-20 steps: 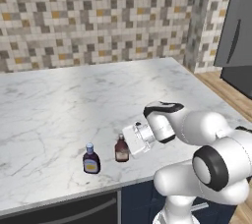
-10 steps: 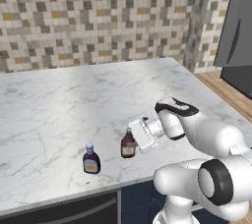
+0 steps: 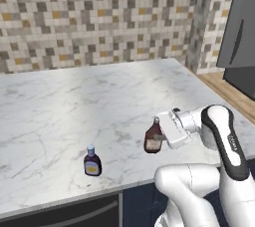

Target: Place the ketchup and condiment bottle from the counter to the top shelf of the fridge. If the existing items in the fridge are on the top shelf, move them to other shelves.

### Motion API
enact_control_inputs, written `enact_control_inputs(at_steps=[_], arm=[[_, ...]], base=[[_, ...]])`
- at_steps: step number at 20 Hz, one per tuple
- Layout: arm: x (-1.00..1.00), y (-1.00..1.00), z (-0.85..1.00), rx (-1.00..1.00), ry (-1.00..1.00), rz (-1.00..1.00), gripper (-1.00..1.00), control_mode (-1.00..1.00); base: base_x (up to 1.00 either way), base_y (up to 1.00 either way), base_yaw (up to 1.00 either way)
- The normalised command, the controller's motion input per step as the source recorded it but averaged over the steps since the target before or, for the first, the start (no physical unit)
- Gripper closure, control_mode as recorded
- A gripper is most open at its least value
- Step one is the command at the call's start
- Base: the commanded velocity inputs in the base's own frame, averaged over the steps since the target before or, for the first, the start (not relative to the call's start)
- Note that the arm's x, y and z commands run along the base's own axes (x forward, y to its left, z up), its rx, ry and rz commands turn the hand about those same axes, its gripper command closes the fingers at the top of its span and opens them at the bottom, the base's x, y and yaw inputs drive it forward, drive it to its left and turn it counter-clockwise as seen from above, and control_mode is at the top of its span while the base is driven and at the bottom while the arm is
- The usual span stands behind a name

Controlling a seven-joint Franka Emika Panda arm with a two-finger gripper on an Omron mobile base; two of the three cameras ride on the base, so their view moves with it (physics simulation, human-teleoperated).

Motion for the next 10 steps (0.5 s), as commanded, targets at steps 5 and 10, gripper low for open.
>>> enact_control_inputs(at_steps=[5, 10], arm=[[-0.92, -0.27, 1.00, -0.01, 0.00, -0.23, 1.00, -1.00], [-0.62, -0.01, 0.98, -0.04, -0.02, -0.17, 1.00, -1.00]], base=[[0.00, 0.00, 0.00], [0.00, 0.00, 0.00]])
